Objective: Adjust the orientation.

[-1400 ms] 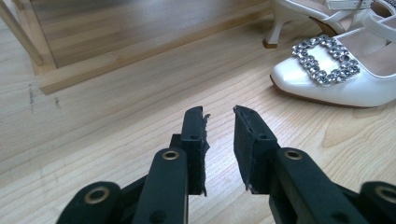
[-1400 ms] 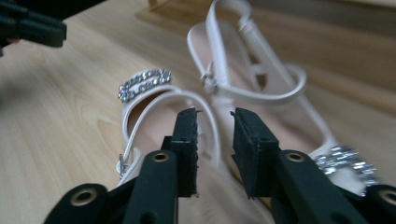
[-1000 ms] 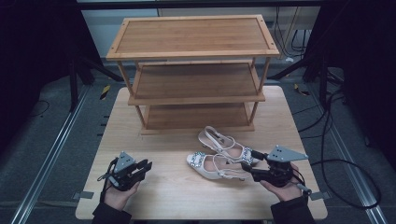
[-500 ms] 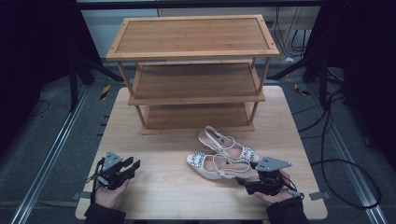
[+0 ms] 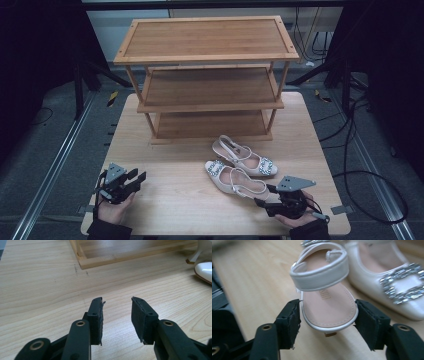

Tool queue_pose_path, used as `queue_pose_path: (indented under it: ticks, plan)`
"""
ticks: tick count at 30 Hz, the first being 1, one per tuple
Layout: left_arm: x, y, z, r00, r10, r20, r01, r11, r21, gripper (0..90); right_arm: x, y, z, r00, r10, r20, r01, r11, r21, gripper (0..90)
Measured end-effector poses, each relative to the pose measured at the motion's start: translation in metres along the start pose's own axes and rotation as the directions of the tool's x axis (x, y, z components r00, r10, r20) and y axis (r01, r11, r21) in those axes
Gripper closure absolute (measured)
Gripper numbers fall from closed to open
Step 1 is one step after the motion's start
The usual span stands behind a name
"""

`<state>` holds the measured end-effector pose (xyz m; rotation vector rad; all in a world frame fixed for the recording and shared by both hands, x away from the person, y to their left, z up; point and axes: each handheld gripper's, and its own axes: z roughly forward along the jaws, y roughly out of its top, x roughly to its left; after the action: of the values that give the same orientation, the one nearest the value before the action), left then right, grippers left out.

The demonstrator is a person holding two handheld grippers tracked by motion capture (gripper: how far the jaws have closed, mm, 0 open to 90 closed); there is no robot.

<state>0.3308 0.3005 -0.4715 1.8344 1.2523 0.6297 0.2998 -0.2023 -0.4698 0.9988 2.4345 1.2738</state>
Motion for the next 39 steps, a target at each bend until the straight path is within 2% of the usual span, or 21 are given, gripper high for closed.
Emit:
queue_pose_path:
  ticks: [3,7,12,16,20,25,29,34,39]
  plan:
    - [0.001,-0.002,-0.002,1.0000,-0.003,0.000,0.003,1.0000,0.002,60.8,0.008,-0.002,0.003,0.9993,-0.038,0.006,0.038,0.999,0.010,32.7]
    - [0.002,-0.003,-0.002,1.0000,-0.003,0.000,0.003,1.0000,0.006,60.7,0.010,0.000,0.010,0.9986,-0.049,0.022,0.049,0.999,-0.015,26.7]
    - [0.001,-0.004,0.001,1.0000,-0.006,0.005,0.006,0.9999,0.016,60.8,0.016,0.002,0.029,0.9962,-0.084,0.024,0.084,0.996,0.021,22.9]
    - [0.000,-0.004,0.002,1.0000,0.005,0.007,-0.005,0.9999,0.016,60.7,0.016,0.003,0.038,0.9948,-0.097,0.031,0.096,0.995,0.037,24.3]
    - [-0.001,-0.004,0.003,1.0000,0.007,0.007,-0.007,0.9997,0.022,60.8,0.013,0.006,0.044,0.9949,-0.095,0.034,0.094,0.995,0.019,31.5]
    - [-0.002,-0.004,0.004,0.9998,0.013,0.013,-0.013,0.9996,0.024,60.7,0.015,0.007,0.045,0.9961,-0.080,0.036,0.079,0.997,0.017,29.4]
    - [-0.002,-0.004,0.004,0.9998,0.014,0.013,-0.014,0.9996,0.024,60.7,0.015,0.008,0.049,0.9956,-0.085,0.039,0.085,0.996,0.012,27.1]
    - [-0.001,-0.004,0.005,0.9999,0.013,0.012,-0.013,0.9996,0.026,60.7,0.012,0.011,0.052,0.9963,-0.082,0.024,0.082,0.997,0.009,32.4]
    - [-0.002,-0.004,0.004,0.9998,0.016,0.014,-0.017,0.9996,0.021,60.7,0.015,0.012,0.051,0.9971,-0.076,0.013,0.075,0.997,0.014,37.5]
